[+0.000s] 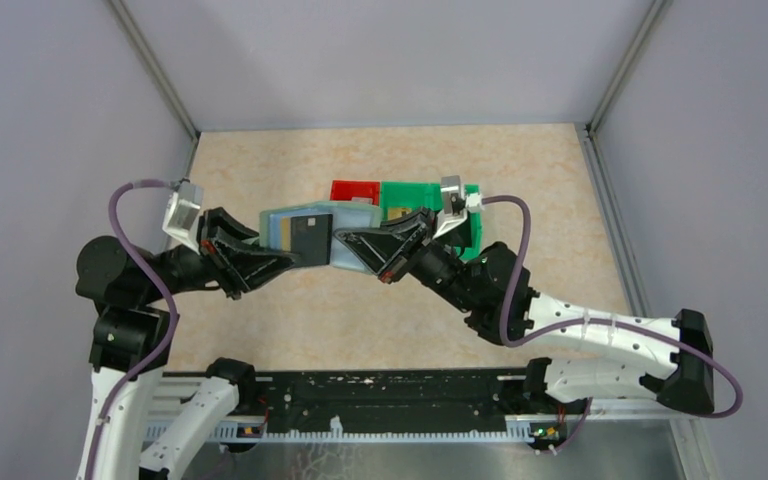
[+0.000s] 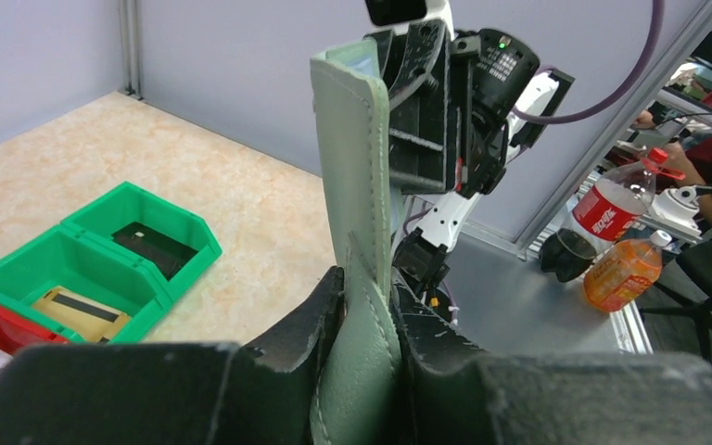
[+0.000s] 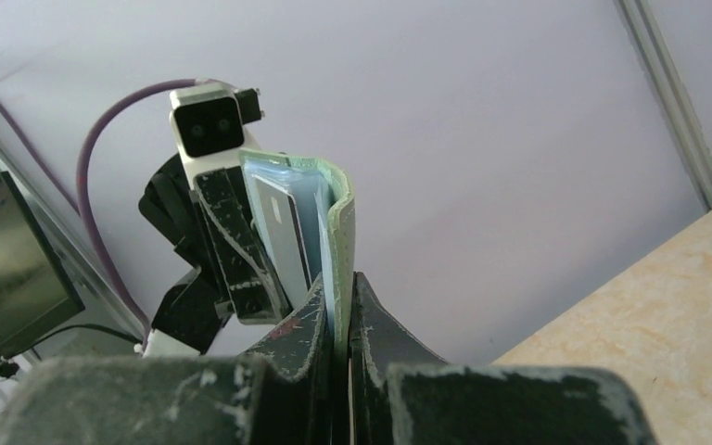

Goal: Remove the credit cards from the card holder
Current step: Remove the credit card from the card holder.

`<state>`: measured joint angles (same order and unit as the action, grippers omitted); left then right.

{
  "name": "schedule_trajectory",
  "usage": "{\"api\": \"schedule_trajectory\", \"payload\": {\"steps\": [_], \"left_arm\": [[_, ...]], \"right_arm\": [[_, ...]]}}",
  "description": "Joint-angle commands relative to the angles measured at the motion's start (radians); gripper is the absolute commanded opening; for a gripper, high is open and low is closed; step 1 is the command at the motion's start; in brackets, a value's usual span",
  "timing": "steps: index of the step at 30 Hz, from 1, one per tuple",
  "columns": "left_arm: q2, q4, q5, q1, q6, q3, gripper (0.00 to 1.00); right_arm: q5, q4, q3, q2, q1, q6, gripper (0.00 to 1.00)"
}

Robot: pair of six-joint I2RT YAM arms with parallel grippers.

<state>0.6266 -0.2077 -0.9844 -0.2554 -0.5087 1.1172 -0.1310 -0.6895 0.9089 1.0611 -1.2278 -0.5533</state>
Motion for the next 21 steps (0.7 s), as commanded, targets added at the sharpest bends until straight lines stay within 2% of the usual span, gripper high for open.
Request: {"api": "schedule_trajectory", "payload": {"steps": [1, 4, 9, 11, 14, 17, 21], "left_arm": [[0.021, 0.042, -0.016, -0.001, -0.031, 0.045, 0.25], [0.028, 0.055, -0.027, -0.001, -0.049, 0.044, 0.18], [0.049, 0.035, -0.046, -0.001, -0.051, 0.057, 0.00], [0.060, 0.008, -0.047, -0.001, -0.041, 0.070, 0.00], [0.086, -0.083, -0.019, -0.001, 0.006, 0.098, 0.00], [0.109, -0.174, 0.028, -0.001, 0.068, 0.118, 0.00], [0.133, -0.273, 0.101, -0.001, 0.144, 0.127, 0.00]], "right_arm": [[0.030, -0.087, -0.033, -0.034, 0.005, -0.048, 0.00], [0.036, -0.119, -0.058, -0.039, 0.005, -0.071, 0.00], [0.046, -0.138, -0.078, -0.049, 0.008, -0.096, 0.02], [0.050, -0.106, -0.076, -0.068, 0.030, -0.117, 0.21], [0.048, -0.029, -0.058, -0.131, 0.084, -0.135, 0.34], [-0.004, 0.101, -0.003, -0.197, 0.111, -0.085, 0.51], [-0.043, 0.235, 0.100, -0.257, 0.111, 0.015, 0.54]]}}
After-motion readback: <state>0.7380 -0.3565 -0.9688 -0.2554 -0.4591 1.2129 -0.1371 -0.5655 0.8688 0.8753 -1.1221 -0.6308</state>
